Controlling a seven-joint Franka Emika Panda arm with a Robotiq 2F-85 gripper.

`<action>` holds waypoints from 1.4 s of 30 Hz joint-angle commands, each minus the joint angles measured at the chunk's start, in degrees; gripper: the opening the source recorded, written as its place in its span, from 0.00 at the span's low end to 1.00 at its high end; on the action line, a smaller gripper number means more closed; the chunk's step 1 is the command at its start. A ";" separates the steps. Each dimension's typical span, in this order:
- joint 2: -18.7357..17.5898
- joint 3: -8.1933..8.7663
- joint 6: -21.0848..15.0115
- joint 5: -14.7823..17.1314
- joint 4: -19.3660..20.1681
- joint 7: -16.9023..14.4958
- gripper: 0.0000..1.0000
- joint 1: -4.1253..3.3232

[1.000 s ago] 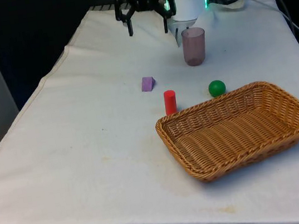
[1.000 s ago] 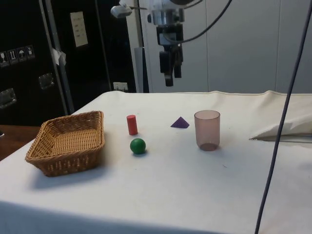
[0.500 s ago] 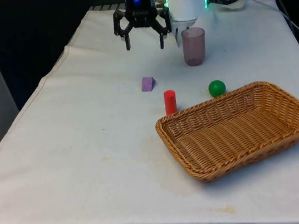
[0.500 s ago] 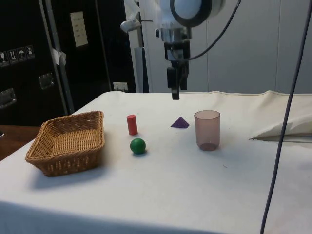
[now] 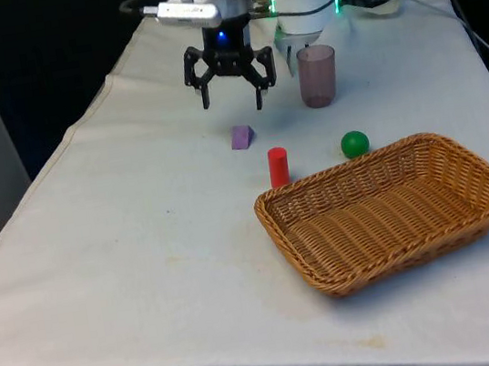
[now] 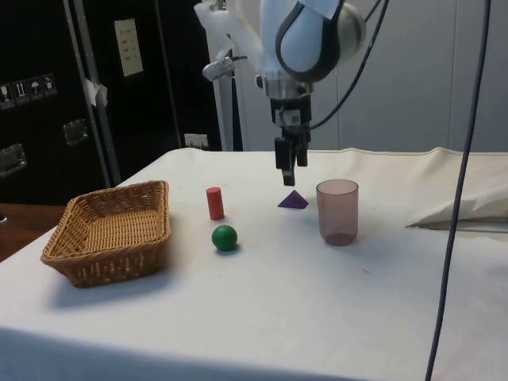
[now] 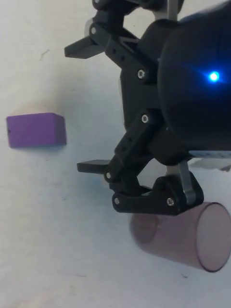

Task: Pick up the triangular block and place it into the basket.

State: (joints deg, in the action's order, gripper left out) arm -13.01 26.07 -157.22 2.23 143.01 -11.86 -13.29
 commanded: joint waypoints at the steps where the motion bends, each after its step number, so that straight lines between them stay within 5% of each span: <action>1: -0.11 -1.15 -0.11 2.12 -0.11 -1.43 1.00 0.69; 3: -1.43 -0.17 0.00 1.38 -0.92 -0.63 1.00 0.00; 4: -1.32 -1.15 -0.17 3.04 -0.92 -1.78 1.00 0.63; 10: -2.92 -1.09 -0.23 4.24 -1.66 -1.55 1.00 0.57; 11: -3.15 -0.29 0.00 3.09 -1.78 -0.80 1.00 0.00; 12: -3.09 -1.09 -0.29 4.41 -1.78 -1.55 1.00 0.57; 17: -4.41 -1.15 -0.52 5.21 -2.41 -1.20 1.00 0.69; 19: -4.53 -0.23 -0.06 4.07 -2.46 -0.52 1.00 0.00; 20: -4.98 -1.15 -0.69 5.61 -2.81 -1.20 1.00 0.63; 27: -6.42 -1.26 -1.26 6.76 -3.61 -1.09 1.00 0.57; 29: -6.70 -0.40 -0.52 5.73 -3.78 -0.52 1.00 0.00; 30: -6.47 -1.26 -1.26 6.88 -3.55 -1.15 1.00 0.57; 36: -6.13 -1.83 -2.12 6.99 -2.98 -1.43 1.00 0.57; 37: -6.70 -0.92 -1.20 5.84 -3.44 -0.57 1.00 0.00; 38: -6.13 -1.95 -2.35 6.99 -2.86 -1.49 1.00 0.57; 42: -6.25 -2.46 -3.44 6.99 -2.52 -1.72 1.00 0.69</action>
State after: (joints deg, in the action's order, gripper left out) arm -19.71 24.64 -159.80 8.08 140.09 -12.61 -13.29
